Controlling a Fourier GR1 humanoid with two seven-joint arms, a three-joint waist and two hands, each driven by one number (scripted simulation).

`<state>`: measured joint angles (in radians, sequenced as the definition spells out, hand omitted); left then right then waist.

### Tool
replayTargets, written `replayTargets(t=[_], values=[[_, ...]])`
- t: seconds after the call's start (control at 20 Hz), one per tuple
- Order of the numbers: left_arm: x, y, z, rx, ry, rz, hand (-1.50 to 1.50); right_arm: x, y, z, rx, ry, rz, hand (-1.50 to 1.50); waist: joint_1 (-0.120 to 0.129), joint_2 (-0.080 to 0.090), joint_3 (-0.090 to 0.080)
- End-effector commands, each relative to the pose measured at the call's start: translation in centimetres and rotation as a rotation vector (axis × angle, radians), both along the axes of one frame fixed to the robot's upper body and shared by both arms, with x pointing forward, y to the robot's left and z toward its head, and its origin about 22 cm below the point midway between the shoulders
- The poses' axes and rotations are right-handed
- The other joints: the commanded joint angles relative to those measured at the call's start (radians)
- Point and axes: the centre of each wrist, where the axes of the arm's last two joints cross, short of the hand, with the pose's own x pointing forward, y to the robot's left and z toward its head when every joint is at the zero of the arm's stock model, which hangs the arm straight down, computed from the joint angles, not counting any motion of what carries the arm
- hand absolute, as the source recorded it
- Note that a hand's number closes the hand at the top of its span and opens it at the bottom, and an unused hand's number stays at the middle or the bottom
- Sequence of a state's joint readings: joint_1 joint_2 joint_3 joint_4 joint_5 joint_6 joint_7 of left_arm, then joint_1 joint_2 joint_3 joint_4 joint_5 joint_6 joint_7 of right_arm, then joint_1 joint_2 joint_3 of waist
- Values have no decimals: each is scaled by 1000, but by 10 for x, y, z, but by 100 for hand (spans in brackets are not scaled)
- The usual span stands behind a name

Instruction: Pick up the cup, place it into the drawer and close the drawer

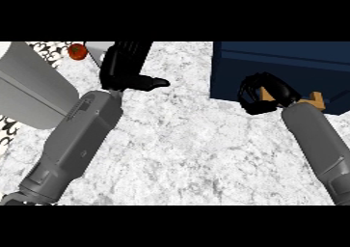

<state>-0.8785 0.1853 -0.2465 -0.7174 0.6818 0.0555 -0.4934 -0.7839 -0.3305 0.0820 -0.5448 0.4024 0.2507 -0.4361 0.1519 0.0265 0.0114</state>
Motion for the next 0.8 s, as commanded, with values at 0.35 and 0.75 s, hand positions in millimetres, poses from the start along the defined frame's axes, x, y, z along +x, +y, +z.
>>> replayTargets(t=[0.35,0.75], values=[[-7,9,-7,-4,1,-60,-150,30,-42,92,22,-159,-166,150,55,23,-8],[-9,12,-6,-13,-7,-69,-150,27,-53,99,68,-144,-153,150,67,24,-8]])
